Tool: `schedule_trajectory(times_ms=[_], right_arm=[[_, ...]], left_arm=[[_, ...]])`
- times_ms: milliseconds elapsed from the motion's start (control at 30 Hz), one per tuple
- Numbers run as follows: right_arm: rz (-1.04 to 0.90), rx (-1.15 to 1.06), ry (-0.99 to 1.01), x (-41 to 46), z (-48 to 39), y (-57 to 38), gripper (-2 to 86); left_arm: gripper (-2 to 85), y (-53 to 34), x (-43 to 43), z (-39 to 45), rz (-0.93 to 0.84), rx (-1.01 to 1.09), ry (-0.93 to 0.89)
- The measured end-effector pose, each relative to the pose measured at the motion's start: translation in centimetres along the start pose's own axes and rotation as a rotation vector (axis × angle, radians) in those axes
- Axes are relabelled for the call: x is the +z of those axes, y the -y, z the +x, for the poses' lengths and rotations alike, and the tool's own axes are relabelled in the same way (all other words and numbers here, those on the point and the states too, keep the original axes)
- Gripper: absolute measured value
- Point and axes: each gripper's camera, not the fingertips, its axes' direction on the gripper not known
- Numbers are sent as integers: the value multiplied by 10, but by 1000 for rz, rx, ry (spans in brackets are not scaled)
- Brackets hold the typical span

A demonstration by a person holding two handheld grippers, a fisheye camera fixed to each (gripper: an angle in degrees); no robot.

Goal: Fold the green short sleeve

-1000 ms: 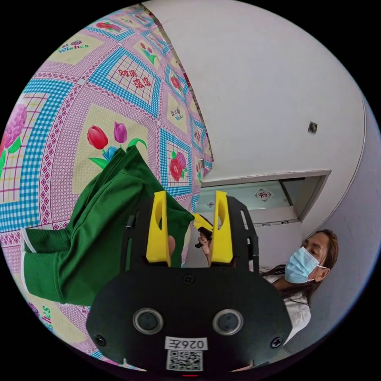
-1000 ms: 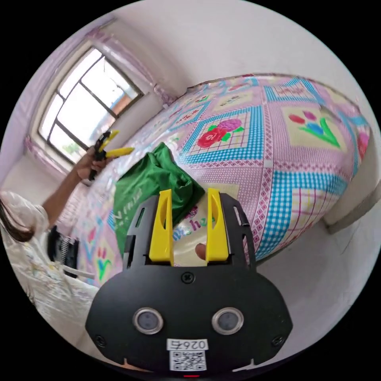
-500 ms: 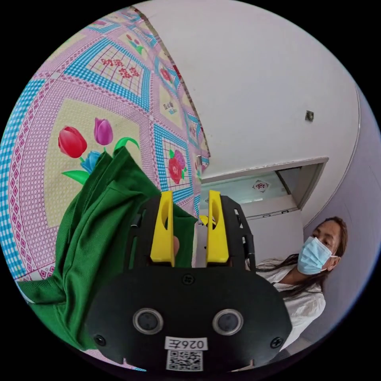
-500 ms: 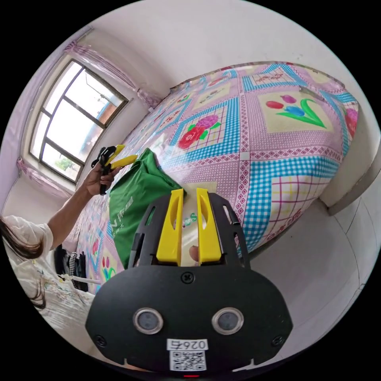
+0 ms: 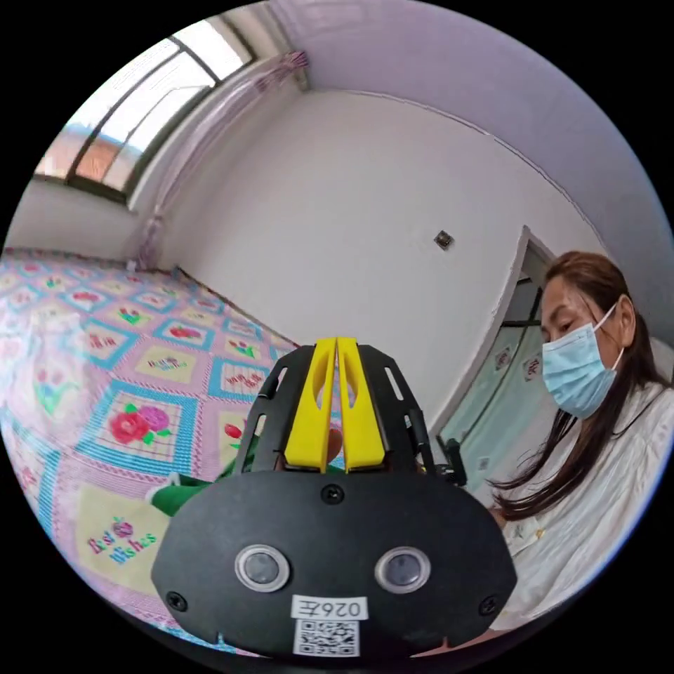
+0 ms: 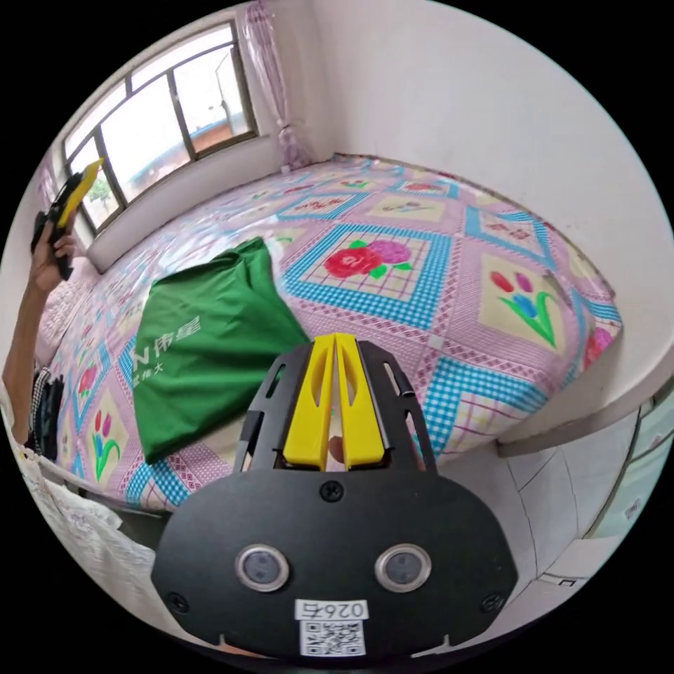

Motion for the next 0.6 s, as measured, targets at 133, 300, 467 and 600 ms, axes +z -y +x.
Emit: schedule_trajectory(times_ms=[133,300,467,600], right_arm=[[195,28,-49,-69,-10,-5,-8],[508,2,50,-162,-54,-7,3],[819,-47,448,-218,-88,-24,-9],[731,-102,579,-223,-121,-9,-9]], left_arm=[[-8,17,-78,74,188,246,112],[11,3,-185,149,537,420,5],[-6,4,-230,142,372,515,-636],[-7,-15,-211,145,380,385,-102]])
